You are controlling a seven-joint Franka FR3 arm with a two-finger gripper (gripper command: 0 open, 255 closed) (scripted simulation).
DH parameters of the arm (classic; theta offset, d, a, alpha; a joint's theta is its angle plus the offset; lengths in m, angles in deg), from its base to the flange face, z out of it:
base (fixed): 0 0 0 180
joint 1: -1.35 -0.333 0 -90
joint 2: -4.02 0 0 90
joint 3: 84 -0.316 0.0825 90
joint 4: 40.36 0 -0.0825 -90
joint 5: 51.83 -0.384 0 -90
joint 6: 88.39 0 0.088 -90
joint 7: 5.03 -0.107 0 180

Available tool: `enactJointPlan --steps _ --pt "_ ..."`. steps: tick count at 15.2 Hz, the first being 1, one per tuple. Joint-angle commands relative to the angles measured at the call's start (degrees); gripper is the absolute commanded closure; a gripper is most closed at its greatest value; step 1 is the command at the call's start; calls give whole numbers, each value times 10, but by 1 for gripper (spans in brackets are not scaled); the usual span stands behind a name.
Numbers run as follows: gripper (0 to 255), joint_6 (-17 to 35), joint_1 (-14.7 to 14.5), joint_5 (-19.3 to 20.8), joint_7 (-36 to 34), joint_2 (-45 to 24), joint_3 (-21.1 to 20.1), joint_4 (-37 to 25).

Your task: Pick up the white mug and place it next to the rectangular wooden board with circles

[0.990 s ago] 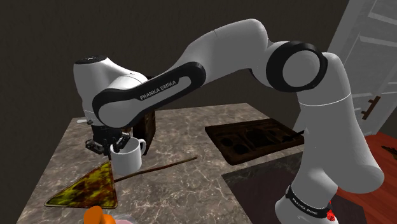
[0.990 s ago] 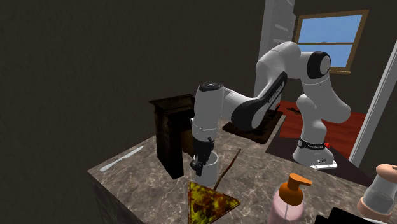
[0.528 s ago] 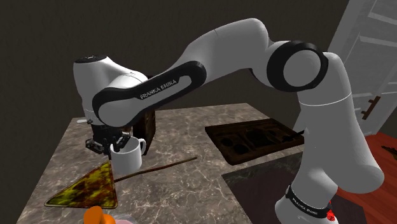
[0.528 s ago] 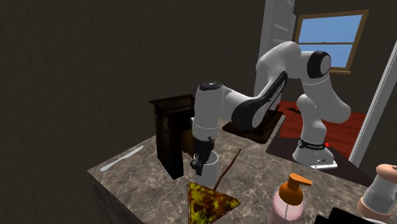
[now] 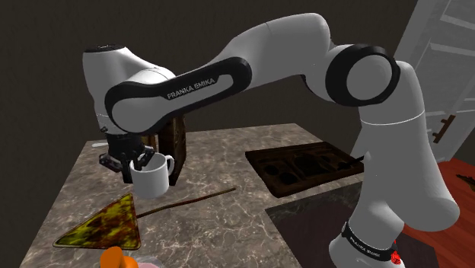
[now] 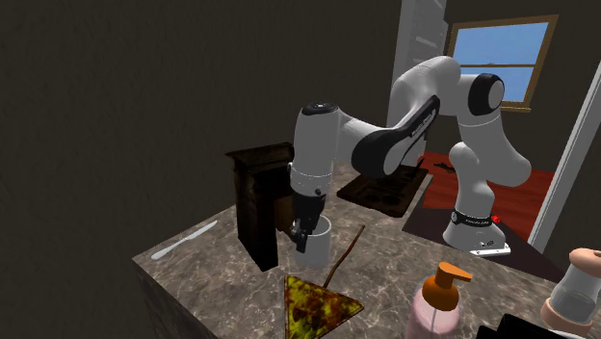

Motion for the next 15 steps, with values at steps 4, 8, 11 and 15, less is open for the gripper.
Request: enactJointPlan --steps 4,8,11,15 --pt "255 -33 -1 -4 5 8 -2 -26" --pt "255 -61 -2 -6 10 13 -3 -49" --pt "255 -82 -3 -8 13 15 -3 -68" --pt "255 -112 -5 -9 17 16 -4 -97"
